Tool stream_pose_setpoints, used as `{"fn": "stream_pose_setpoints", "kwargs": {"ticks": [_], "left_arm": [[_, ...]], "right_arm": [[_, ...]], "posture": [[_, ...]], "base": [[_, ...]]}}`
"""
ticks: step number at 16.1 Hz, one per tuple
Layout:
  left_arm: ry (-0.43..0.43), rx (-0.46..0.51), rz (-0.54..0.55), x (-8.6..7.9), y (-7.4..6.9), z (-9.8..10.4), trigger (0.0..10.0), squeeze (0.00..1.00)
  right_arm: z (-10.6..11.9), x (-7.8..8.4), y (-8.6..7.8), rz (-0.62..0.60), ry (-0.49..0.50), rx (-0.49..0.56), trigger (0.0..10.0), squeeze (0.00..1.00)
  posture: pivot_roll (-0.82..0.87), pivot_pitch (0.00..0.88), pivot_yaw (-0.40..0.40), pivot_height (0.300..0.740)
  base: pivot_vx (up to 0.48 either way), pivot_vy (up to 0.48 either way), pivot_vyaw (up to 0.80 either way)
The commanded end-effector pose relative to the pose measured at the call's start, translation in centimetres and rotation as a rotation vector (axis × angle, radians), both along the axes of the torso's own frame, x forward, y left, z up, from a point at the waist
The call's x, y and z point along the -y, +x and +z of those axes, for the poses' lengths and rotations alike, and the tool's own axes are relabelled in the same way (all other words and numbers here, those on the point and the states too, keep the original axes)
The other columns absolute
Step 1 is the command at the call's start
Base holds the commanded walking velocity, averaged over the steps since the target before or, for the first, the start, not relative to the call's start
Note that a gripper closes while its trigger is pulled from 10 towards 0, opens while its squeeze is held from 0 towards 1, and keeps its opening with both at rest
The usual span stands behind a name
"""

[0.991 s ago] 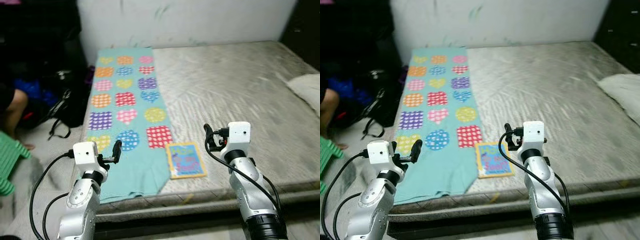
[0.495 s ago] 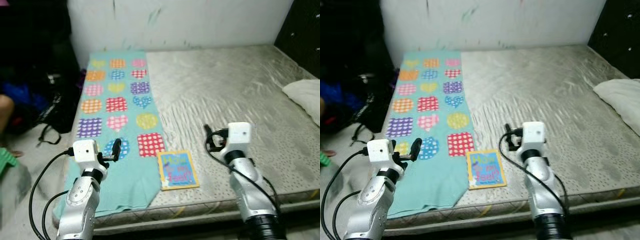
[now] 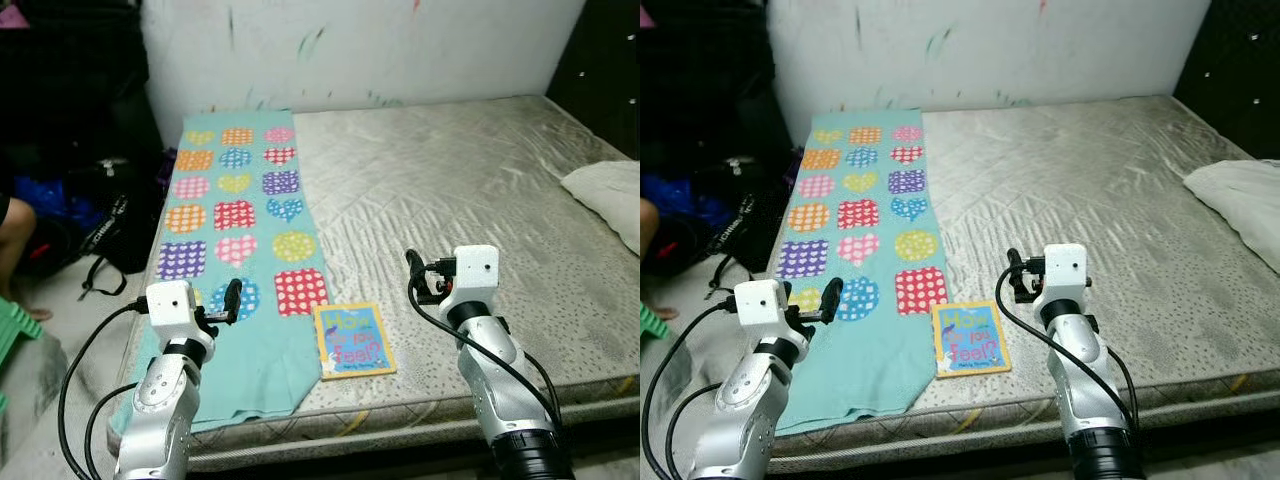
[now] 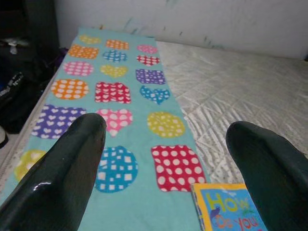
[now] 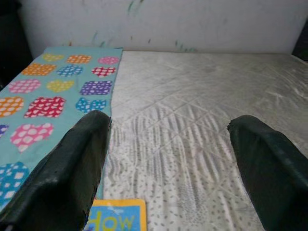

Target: Clean up the room

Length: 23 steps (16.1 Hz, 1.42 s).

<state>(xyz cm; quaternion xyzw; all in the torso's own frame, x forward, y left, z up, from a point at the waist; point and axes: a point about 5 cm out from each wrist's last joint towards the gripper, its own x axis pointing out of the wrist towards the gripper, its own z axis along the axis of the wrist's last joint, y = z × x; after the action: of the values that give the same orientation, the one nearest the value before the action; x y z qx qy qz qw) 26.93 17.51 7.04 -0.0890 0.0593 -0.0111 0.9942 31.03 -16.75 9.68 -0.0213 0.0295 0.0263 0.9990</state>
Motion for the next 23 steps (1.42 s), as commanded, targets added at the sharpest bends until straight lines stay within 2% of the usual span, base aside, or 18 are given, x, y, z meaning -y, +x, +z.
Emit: {"fn": "stream_pose_setpoints", "kwargs": {"ticks": [1, 12, 17, 23], "left_arm": [[0.015, -0.011, 0.003, -0.2, 0.1, 0.0, 10.0, 0.00], [0.014, -0.018, 0.018, -0.2, 0.2, -0.1, 10.0, 0.00], [0.021, -0.050, 0.038, -0.4, 0.3, -0.6, 10.0, 0.00], [0.035, -0.057, 0.034, -0.4, 0.4, -0.7, 10.0, 0.00]], "right_arm": [[0.2, -0.1, 0.0, 0.008, -0.003, 0.004, 10.0, 0.00], [0.0, -0.2, 0.0, 0.011, -0.006, -0.005, 10.0, 0.00], [-1.3, -0.3, -0.3, 0.021, -0.016, -0.077, 10.0, 0.00], [-1.4, -0.2, -0.1, 0.021, -0.023, -0.082, 10.0, 0.00]], "posture": [[-0.08, 0.000, 0.042, 0.740], [-0.08, 0.000, 0.043, 0.740], [-0.08, 0.000, 0.043, 0.740], [-0.07, 0.000, 0.044, 0.740]], "base": [[0.000, 0.000, 0.00], [0.000, 0.000, 0.00], [0.000, 0.000, 0.00], [0.000, 0.000, 0.00]]}}
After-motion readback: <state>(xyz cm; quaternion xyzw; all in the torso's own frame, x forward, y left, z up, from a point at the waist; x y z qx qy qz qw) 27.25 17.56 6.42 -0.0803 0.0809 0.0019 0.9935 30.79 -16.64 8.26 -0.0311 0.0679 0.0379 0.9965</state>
